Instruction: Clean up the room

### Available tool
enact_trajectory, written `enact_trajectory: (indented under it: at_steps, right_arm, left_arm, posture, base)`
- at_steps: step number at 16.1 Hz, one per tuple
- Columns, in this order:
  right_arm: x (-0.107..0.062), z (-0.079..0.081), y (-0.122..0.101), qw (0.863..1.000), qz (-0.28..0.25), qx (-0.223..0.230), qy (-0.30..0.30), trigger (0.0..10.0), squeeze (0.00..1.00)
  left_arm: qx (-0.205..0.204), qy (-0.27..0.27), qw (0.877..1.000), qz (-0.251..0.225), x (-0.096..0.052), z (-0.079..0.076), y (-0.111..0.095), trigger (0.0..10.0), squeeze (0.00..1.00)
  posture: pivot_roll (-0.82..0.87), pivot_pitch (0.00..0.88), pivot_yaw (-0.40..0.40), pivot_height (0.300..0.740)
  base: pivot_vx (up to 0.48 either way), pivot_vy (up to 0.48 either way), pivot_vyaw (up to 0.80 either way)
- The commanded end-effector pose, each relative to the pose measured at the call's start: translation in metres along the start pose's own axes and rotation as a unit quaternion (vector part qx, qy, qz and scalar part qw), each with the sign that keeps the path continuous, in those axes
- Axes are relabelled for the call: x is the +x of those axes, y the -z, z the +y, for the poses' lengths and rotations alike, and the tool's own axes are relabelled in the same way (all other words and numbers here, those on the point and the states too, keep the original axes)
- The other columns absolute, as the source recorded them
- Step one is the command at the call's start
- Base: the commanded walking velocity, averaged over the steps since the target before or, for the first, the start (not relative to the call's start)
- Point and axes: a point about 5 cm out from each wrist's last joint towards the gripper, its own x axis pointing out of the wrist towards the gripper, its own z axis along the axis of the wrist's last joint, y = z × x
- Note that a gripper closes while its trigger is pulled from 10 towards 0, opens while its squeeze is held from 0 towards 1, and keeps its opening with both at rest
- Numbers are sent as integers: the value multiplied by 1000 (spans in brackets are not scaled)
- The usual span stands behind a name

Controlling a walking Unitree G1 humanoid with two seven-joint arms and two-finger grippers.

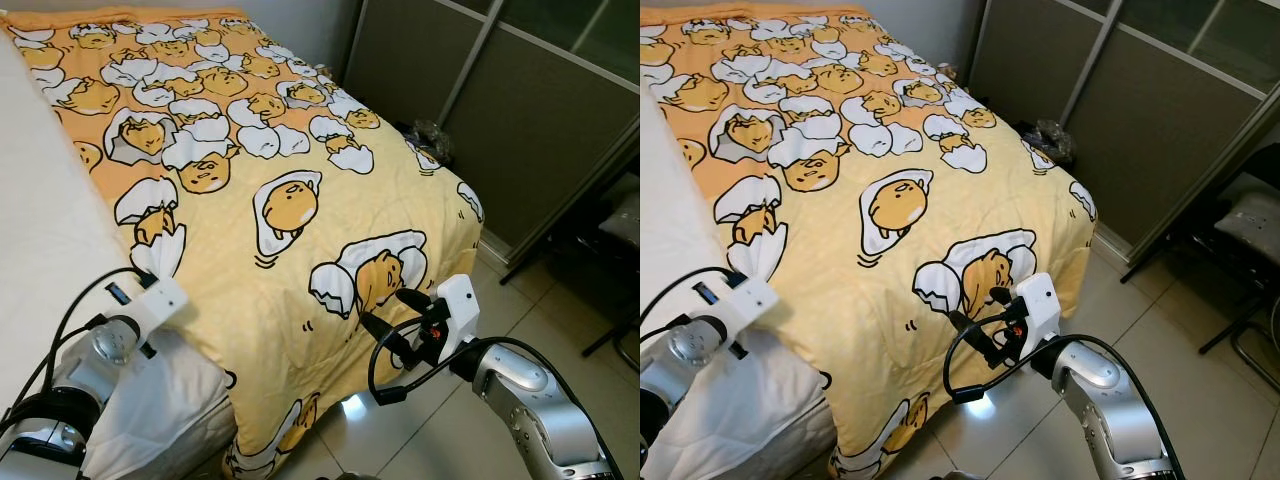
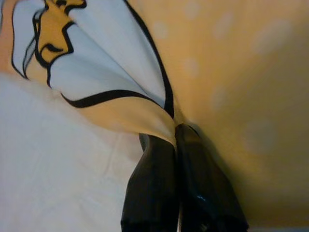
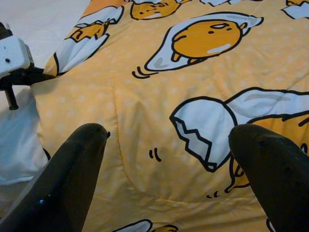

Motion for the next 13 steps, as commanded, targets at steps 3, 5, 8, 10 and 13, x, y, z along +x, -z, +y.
enact_trajectory:
  at_steps: [3, 5, 8, 10, 13]
  right_arm:
    - [-6, -6, 1, 1000, -1, -3, 22, 10000, 165]
    - [-6, -7, 0, 1000, -4, -2, 26, 10000, 169]
    - [-6, -6, 1, 1000, -4, -1, 26, 10000, 165]
    - [-6, -6, 1, 1000, -4, -1, 25, 10000, 165]
    - [-8, -6, 1, 1000, -4, -2, 28, 10000, 165]
  left_arm:
    - [177, 2, 984, 32, -2, -8, 17, 0, 0]
    - [136, 8, 990, 30, -1, -9, 16, 0, 0]
    - [-245, 3, 969, -13, 6, -9, -8, 10000, 1000]
    - [-431, -53, 900, -43, 8, 8, -19, 10000, 1000]
    - [-357, -93, 929, -21, 3, 16, -10, 10000, 1000]
  posture:
    - [-75, 15, -142, 740]
    - [-82, 20, -134, 740]
    - [-82, 24, -134, 740]
    - [-81, 23, -134, 740]
    - [-82, 22, -130, 740]
  base:
    - [0, 0, 0]
    - [0, 0, 0]
    - [0, 0, 0]
    - [0, 0, 0]
    - [0, 0, 0]
